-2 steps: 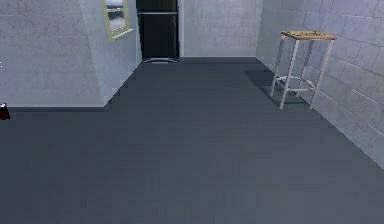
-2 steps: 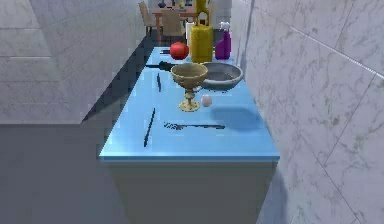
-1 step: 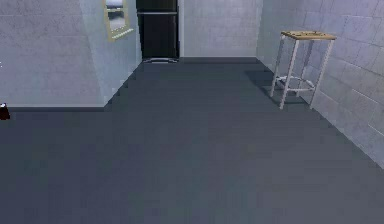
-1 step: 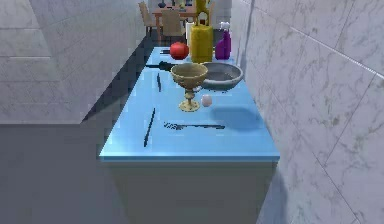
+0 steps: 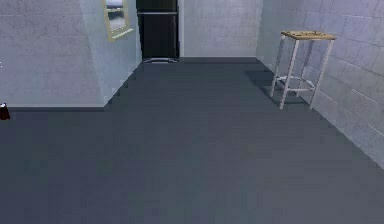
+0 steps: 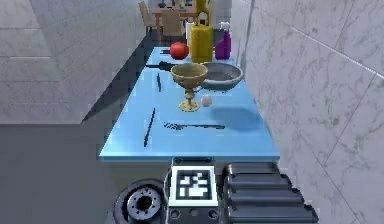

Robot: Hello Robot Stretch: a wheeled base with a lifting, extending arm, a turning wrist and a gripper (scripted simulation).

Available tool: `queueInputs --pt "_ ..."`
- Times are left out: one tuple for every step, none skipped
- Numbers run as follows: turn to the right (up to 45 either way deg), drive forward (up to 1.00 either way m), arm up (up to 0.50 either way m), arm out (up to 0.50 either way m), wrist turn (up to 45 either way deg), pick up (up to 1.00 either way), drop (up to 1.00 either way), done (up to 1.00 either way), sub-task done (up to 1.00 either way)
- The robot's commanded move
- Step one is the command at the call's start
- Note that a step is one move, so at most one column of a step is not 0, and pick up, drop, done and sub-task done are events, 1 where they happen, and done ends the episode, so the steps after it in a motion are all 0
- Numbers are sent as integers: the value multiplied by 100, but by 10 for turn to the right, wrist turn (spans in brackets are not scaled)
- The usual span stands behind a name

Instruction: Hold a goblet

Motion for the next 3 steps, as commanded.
queueInputs --pt "0 0 0 42 0 0 0 0 0" --pt "0 0 0 0 450 0 0 0 0" --pt "0 0 0 0 450 0 0 0 0"
